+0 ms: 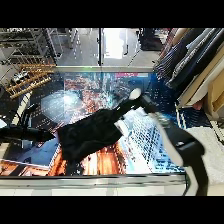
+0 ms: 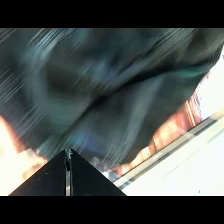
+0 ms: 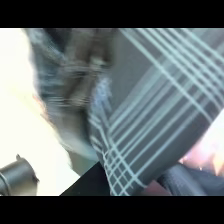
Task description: Fold the clothes and pants, and hang the long-sleeved shirts on hangers.
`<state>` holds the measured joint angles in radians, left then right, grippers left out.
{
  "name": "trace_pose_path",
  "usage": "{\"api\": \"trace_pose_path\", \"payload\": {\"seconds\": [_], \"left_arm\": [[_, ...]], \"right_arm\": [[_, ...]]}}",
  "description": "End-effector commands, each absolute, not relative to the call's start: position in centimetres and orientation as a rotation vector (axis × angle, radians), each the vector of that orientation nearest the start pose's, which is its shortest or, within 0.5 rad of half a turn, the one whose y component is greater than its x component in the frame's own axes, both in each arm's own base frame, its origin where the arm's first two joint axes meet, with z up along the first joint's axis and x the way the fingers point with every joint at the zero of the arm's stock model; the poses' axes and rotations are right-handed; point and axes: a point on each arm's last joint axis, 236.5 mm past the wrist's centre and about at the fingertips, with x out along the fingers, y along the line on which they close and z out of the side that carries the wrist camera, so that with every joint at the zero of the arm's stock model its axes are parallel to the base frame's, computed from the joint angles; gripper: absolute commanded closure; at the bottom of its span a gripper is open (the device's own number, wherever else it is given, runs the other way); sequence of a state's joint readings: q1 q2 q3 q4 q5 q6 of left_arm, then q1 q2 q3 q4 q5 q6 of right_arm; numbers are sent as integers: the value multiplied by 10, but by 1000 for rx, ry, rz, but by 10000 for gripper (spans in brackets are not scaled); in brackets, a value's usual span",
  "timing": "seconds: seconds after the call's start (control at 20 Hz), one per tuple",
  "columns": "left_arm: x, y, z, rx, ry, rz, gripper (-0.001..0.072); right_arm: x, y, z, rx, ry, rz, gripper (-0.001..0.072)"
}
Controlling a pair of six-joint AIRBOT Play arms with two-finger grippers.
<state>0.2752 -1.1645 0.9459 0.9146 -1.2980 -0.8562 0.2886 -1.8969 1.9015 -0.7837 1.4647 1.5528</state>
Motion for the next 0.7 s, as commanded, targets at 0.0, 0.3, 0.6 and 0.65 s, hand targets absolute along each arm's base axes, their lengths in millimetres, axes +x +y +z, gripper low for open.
{"api": "trace_pose_path", "payload": {"seconds": [0.0, 0.3, 0.6, 0.65], "left_arm": [[327, -52, 17, -203, 1174, -600, 691], [327, -52, 17, -203, 1175, -600, 691], [326, -52, 17, -203, 1177, -602, 691], [326, -52, 17, -203, 1177, -602, 691]], "right_arm": [[451, 209, 131, 524, 1287, 614, 701], [441, 5, 232, 665, 972, 215, 701], [325, -199, 225, 652, 946, -297, 703], [300, -226, 215, 686, 952, -378, 703]]}}
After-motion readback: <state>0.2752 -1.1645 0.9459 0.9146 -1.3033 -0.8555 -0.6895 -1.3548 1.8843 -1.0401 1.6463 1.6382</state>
